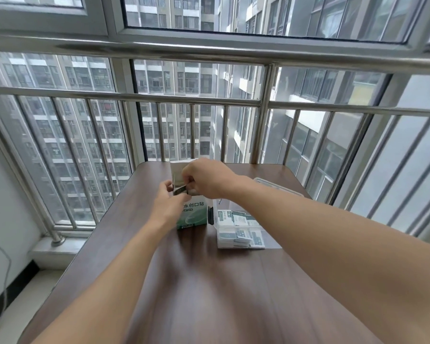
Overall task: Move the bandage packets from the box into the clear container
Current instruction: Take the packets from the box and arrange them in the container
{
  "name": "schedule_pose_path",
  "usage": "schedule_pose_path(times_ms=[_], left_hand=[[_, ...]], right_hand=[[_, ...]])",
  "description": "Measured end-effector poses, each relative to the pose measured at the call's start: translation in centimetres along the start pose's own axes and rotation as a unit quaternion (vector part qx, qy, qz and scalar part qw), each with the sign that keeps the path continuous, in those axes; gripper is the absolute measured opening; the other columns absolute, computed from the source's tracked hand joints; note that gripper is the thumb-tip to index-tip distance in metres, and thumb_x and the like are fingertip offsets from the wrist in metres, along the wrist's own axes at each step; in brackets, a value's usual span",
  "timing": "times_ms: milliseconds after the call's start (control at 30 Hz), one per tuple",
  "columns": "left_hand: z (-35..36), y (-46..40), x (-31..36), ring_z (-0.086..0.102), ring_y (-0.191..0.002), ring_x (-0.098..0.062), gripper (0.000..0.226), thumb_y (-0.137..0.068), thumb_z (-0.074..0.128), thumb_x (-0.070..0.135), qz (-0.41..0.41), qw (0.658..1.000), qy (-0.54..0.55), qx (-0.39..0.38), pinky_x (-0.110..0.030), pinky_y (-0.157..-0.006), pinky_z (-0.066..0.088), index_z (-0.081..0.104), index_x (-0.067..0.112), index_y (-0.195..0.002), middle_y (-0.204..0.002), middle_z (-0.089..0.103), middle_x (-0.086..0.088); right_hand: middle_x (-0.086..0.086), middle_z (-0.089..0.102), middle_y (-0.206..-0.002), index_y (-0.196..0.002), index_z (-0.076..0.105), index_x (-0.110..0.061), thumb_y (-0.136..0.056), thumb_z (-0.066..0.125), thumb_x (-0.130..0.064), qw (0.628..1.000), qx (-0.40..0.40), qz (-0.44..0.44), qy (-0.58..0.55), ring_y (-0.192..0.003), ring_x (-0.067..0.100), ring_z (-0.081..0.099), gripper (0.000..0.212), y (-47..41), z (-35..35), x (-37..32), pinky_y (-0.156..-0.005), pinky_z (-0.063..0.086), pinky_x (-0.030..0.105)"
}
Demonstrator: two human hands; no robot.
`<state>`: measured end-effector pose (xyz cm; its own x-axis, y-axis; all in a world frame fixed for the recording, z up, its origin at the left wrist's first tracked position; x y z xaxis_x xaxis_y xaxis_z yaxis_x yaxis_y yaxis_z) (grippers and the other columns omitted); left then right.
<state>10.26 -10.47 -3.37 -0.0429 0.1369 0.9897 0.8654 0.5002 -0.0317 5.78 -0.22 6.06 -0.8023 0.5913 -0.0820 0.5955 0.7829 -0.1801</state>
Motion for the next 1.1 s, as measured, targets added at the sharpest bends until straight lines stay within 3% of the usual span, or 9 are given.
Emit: schedule_pose_path(times_ms=[100,200,300,433,600,733,833,967,1100], left_hand=[[0.1,0.1,0.1,0.057,-0.115,-0.022,0.076,-0.088,0.072,0.011,0.025,1.000,-0.012,0.006,-0.039,-0.099,0.049,0.030,0.015,-0.151,-0.133,0.052,-0.006],[0.1,0.7,0.7,0.048,-0.131,-0.022,0.096,-0.080,0.077,0.033,0.067,0.997,-0.040,0.010,-0.047,-0.109,0.045,0.016,0.034,-0.154,-0.148,0.038,-0.004],[-0.1,1.6,1.9,0.034,-0.138,-0.015,0.084,-0.086,0.077,0.038,0.146,0.985,-0.086,0.026,-0.038,-0.112,0.036,0.022,0.040,-0.150,-0.152,0.028,0.001],[-0.8,2.1,3.7,0.040,-0.130,-0.015,0.054,-0.084,0.080,0.030,0.259,0.955,-0.128,0.063,-0.033,-0.110,0.034,0.048,0.037,-0.127,-0.138,0.040,0.000],[-1.1,1.1,4.7,0.038,-0.135,-0.020,0.028,-0.075,0.088,0.031,0.248,0.956,-0.147,0.058,-0.038,-0.113,0.034,0.068,0.034,-0.095,-0.134,0.040,0.008],[-1.1,1.0,5.0,0.030,-0.137,-0.022,0.017,-0.077,0.085,0.039,0.219,0.963,-0.151,0.039,-0.036,-0.113,0.028,0.075,0.038,-0.090,-0.143,0.039,0.008],[-1.1,1.0,5.0,0.026,-0.135,-0.022,0.020,-0.081,0.081,0.041,0.214,0.961,-0.167,0.042,-0.029,-0.109,0.022,0.080,0.029,-0.097,-0.145,0.038,0.007],[-1.7,1.2,5.2,0.025,-0.130,-0.019,0.019,-0.082,0.079,0.043,0.221,0.963,-0.135,0.074,-0.029,-0.107,0.022,0.080,0.025,-0.087,-0.133,0.039,0.012],[-2.2,1.3,5.4,0.034,-0.130,-0.024,0.020,-0.082,0.079,0.043,0.232,0.964,-0.096,0.085,-0.029,-0.104,0.028,0.080,0.023,-0.083,-0.126,0.044,0.013]], right_hand=[[-0.005,0.060,-0.078,-0.078,0.063,-0.020,-0.089,0.064,-0.007,1.000,0.010,-0.006,0.009,-0.075,0.020,0.061,0.017,0.4,-0.8,-0.3,-0.060,0.049,0.030],[-0.007,0.058,-0.075,-0.079,0.064,-0.017,-0.092,0.062,-0.004,1.000,0.019,-0.005,-0.007,-0.070,0.016,0.059,0.019,0.6,-1.7,-0.1,-0.059,0.046,0.026],[-0.005,0.061,-0.078,-0.084,0.067,-0.015,-0.094,0.063,-0.008,0.999,0.032,-0.009,-0.021,-0.071,0.015,0.059,0.013,0.9,-2.5,0.0,-0.061,0.044,0.023],[-0.005,0.063,-0.081,-0.090,0.070,-0.015,-0.094,0.063,-0.008,0.998,0.041,-0.013,-0.040,-0.073,0.013,0.059,0.010,1.2,-3.0,0.1,-0.059,0.037,0.017],[-0.008,0.060,-0.074,-0.080,0.063,-0.021,-0.094,0.063,-0.009,0.997,0.061,-0.026,-0.037,-0.070,0.017,0.059,0.018,1.3,-3.5,0.2,-0.063,0.049,0.030],[-0.001,0.064,-0.076,-0.080,0.063,-0.017,-0.093,0.062,-0.008,0.995,0.084,-0.037,-0.028,-0.070,0.022,0.060,0.016,1.5,-4.2,0.2,-0.067,0.054,0.037],[-0.001,0.065,-0.077,-0.084,0.066,-0.016,-0.095,0.062,-0.010,0.994,0.096,-0.043,-0.025,-0.070,0.021,0.059,0.013,1.7,-4.6,0.2,-0.063,0.050,0.034],[-0.003,0.063,-0.079,-0.087,0.066,-0.015,-0.096,0.062,-0.014,0.991,0.114,-0.062,-0.038,-0.069,0.018,0.056,0.010,1.9,-5.0,-0.4,-0.061,0.043,0.029],[-0.009,0.062,-0.081,-0.094,0.068,-0.016,-0.095,0.066,-0.016,0.985,0.140,-0.069,-0.076,-0.068,0.010,0.055,0.003,2.0,-5.5,-0.8,-0.064,0.046,0.026]])
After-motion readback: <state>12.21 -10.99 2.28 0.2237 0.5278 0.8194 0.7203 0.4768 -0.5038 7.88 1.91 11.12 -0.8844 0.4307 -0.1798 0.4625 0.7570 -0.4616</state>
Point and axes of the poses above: each hand's wrist, its own y-axis away from the middle knuckle, its own z-axis out of the palm, x = y × z, the point moved 5 cm from there along -y, towards the middle knuckle
